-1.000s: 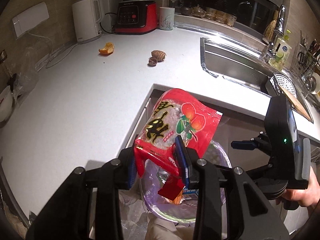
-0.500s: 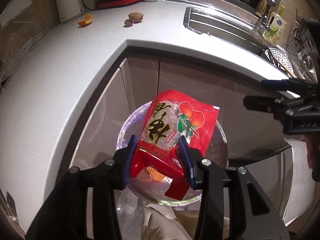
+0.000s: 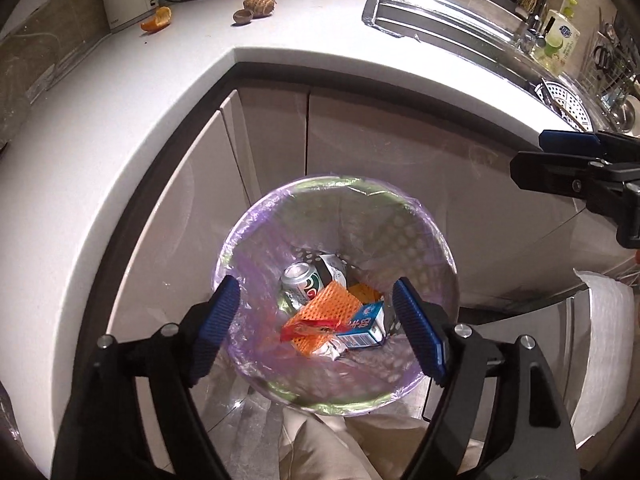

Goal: Collect trash
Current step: 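Drop the red bag into the bin with the left gripper while the right grasps bread crust, then move the left gripper toward the orange peel while the right grasps the brown shell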

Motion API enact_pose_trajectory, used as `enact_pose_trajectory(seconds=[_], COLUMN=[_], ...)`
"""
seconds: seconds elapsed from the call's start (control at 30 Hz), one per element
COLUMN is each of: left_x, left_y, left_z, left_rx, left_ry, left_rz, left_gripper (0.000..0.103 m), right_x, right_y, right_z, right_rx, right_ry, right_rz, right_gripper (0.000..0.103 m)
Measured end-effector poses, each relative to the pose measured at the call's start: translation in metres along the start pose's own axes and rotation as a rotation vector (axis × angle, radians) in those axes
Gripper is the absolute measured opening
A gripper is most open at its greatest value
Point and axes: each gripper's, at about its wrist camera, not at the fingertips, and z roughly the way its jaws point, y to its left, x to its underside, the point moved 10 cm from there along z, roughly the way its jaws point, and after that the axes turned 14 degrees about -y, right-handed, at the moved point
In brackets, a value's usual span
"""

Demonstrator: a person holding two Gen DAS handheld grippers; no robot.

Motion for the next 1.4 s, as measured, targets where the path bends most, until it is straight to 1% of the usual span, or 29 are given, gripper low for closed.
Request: enact_pose_trajectory(seconds=[0.17,0.33,0.53,0.67,0.83,0.93,1.17,1.33,1.37,1.4], left_x=[-0.032,-0.077,-0.130,-0.162,-0.191,-0.202,-0.218,-0.228,-0.230,-0.233], left_y=[0.011,0.039,0.083,0.114,0.150,0.168,0.197,0.209,0.212,0.214], left_z=[-0.009,-0.013,-0.008,0.001,0.016,0.024,0.043,0.053,0.056,0.058], left_rx=[-0.015,-0.044,-0.092,-0.113,-0.126,-0.126,-0.118,-0.114,-0.113,-0.109], left_ry=[-0.058,-0.116,-0.168,-0.195,-0.210,-0.208,-0.204,-0.203,-0.201,-0.200], left_rz=[0.013,-0.003,-0.011,-0.017,-0.023,-0.039,-0.055,-0.063,-0.066,-0.070], left_gripper=[0.080,0.084,0.085,0.087,0.087,0.088,0.088,0.087,0.088,0.088], right_x=[-0.032,-0.080,-0.143,-0.178,-0.200,-0.209,-0.219,-0.222,-0.222,-0.223], right_y=[0.004,0.014,0.022,0.026,0.030,0.031,0.034,0.037,0.038,0.038], right_z=[0.004,0.021,0.064,0.099,0.143,0.163,0.200,0.216,0.219,0.219], right_rx=[-0.019,-0.039,-0.060,-0.064,-0.065,-0.073,-0.104,-0.118,-0.122,-0.123], right_ry=[-0.039,-0.081,-0.115,-0.119,-0.089,-0.077,-0.019,0.011,0.017,0.011], right_rz=[-0.011,-0.046,-0.075,-0.095,-0.103,-0.090,-0.045,-0.030,-0.026,-0.026], right_gripper=[0.086,0.086,0.086,0.086,0.086,0.086,0.069,0.062,0.055,0.050])
